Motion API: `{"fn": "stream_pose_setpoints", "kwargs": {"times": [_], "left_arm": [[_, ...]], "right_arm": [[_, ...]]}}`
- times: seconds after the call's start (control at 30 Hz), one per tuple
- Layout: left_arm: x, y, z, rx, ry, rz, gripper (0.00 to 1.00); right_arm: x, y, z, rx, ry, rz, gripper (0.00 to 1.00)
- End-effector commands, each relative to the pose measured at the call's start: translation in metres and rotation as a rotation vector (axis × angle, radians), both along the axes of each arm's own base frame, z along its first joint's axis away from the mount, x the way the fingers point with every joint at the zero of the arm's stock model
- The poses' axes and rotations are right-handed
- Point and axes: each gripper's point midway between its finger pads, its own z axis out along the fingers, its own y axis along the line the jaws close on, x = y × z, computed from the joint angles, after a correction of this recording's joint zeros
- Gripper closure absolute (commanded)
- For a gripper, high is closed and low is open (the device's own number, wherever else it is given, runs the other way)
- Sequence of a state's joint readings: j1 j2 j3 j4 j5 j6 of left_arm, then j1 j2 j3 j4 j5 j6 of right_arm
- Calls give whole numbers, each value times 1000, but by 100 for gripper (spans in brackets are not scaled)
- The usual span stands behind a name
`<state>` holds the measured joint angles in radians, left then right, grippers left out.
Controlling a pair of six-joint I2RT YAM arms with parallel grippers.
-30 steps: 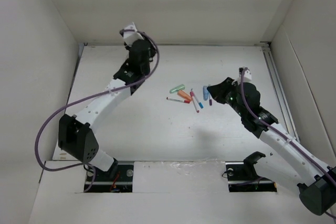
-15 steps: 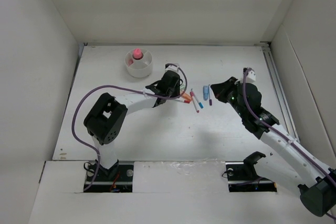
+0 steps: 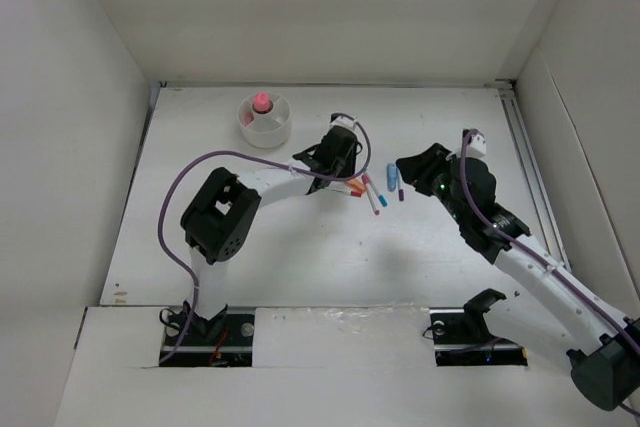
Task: Sort the stationery into containers
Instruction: Grab a piece of stationery with the left arm
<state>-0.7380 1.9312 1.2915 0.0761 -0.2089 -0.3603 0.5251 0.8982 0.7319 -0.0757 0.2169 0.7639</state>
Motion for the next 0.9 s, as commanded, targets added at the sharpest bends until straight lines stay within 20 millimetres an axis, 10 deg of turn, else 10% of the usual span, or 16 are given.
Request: {"fn": "stream_pose_setpoints", "kwargs": {"times": [0.0, 0.53, 0.87], "left_arm": [[20, -20, 31, 37, -81, -109, 66], [37, -15, 0, 139, 8, -369, 60], [44, -23, -15, 189, 31, -435, 58]], "right_arm": [[3, 4, 26, 33, -62, 2, 51], [-13, -27, 54, 112, -155, -115, 35], [-6, -11, 39, 89, -102, -58, 34]]}}
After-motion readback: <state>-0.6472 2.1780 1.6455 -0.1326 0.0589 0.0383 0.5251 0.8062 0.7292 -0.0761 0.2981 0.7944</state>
